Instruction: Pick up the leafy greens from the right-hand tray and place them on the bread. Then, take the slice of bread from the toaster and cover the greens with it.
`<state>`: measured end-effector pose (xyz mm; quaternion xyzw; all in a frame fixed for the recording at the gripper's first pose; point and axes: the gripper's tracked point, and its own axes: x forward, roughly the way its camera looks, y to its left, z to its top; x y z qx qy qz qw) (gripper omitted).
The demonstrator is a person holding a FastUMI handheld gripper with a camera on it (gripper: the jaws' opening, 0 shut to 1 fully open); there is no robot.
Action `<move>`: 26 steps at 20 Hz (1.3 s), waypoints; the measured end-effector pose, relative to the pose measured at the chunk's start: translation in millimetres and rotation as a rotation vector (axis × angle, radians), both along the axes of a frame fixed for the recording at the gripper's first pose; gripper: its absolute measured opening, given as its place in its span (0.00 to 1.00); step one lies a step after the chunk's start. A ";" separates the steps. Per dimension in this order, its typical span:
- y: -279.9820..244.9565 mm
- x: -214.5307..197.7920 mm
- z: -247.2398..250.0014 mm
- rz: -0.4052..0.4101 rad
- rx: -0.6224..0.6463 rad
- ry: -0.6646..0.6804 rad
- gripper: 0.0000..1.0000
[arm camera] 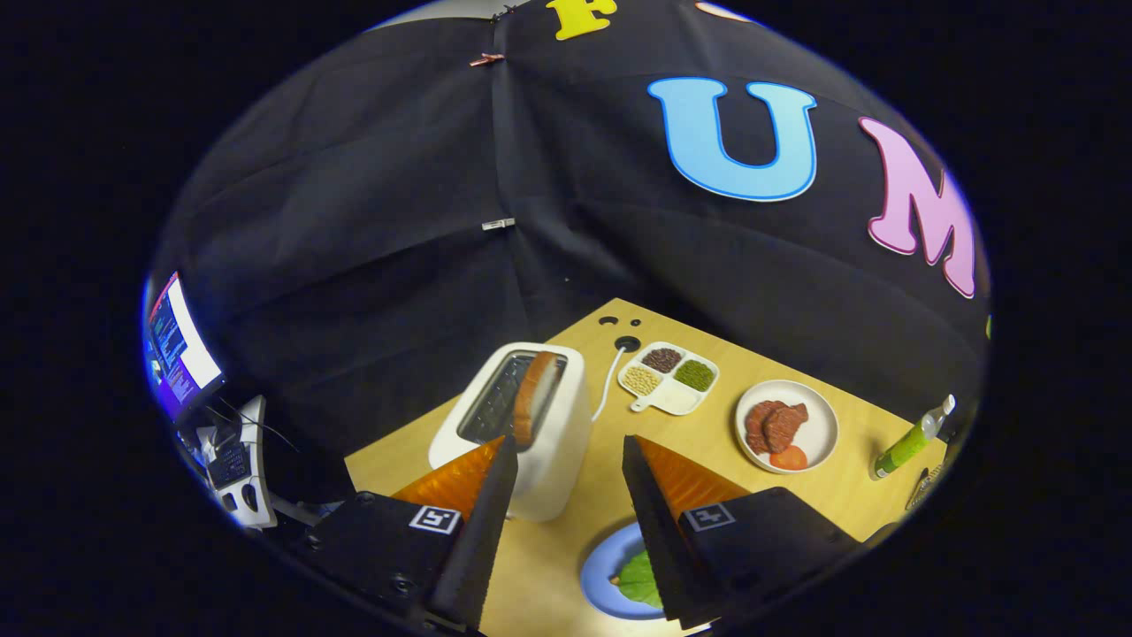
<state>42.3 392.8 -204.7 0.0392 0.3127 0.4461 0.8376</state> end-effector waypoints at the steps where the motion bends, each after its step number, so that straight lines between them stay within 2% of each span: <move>1: 12.5 1.7 1.5 0.005 -0.001 -0.001 0.75; 8: 75.5 25.2 -41.8 -0.006 -0.118 0.017 0.74; 12: 95.8 36.7 -57.7 -0.026 -0.151 0.052 0.74; 15: 102.6 36.8 -65.9 -0.022 -0.185 0.071 0.70; 17: 105.3 36.2 -69.5 -0.023 -0.201 0.085 0.53; 19: 111.2 31.3 -68.8 -0.012 -0.190 0.099 0.22; 20: 112.1 32.7 -68.6 -0.006 -0.196 0.088 0.16; 26: 103.7 30.7 -43.3 -0.002 -0.159 0.065 0.14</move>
